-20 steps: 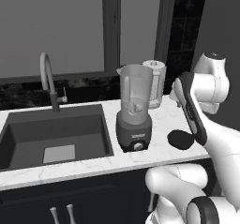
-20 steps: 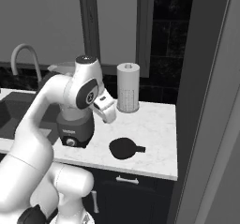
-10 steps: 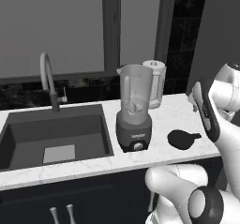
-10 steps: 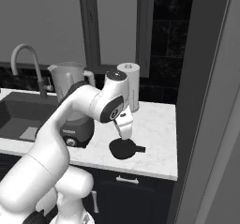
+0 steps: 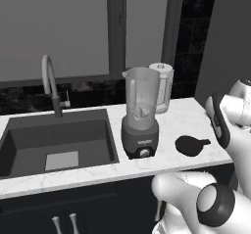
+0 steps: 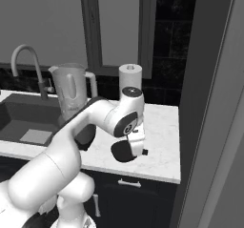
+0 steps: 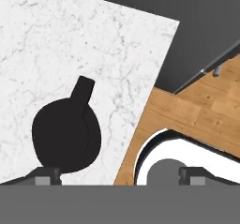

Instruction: Close the lid blender by securely placing the lid on top.

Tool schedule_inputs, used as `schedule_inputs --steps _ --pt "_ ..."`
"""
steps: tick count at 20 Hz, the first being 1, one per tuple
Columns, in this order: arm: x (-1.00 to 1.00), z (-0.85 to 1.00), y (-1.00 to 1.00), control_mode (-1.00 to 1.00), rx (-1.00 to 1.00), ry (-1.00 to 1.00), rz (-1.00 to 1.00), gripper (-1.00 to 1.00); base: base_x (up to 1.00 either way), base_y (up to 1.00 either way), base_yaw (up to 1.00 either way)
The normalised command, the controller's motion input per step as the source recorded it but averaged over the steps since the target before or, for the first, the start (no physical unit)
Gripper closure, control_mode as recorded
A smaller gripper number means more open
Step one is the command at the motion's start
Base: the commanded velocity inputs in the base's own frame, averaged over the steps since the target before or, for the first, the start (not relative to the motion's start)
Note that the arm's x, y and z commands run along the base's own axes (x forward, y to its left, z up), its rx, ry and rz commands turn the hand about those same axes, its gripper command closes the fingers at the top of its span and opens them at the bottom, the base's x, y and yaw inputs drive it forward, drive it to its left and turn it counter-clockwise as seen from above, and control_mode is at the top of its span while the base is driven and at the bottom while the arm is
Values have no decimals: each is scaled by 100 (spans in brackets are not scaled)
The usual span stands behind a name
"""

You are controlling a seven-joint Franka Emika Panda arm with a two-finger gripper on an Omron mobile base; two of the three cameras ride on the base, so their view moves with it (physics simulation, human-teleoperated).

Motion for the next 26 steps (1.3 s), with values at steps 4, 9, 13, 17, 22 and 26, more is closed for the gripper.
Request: schedule_inputs --steps 4,9,13,17,22,26 --pt "3 -36 -16 -100 0 4 -10 -100 0 0 0" --pt "6 -21 0 -100 0 2 -4 -100 0 0 0" --pt "10 -15 0 -100 0 3 -3 -100 0 0 0" --pt "15 -17 0 -100 0 3 -2 -100 0 0 0" --pt "21 -15 0 -100 0 3 -2 -100 0 0 0" --pt "27 -14 0 -100 0 4 -1 -100 0 0 0"
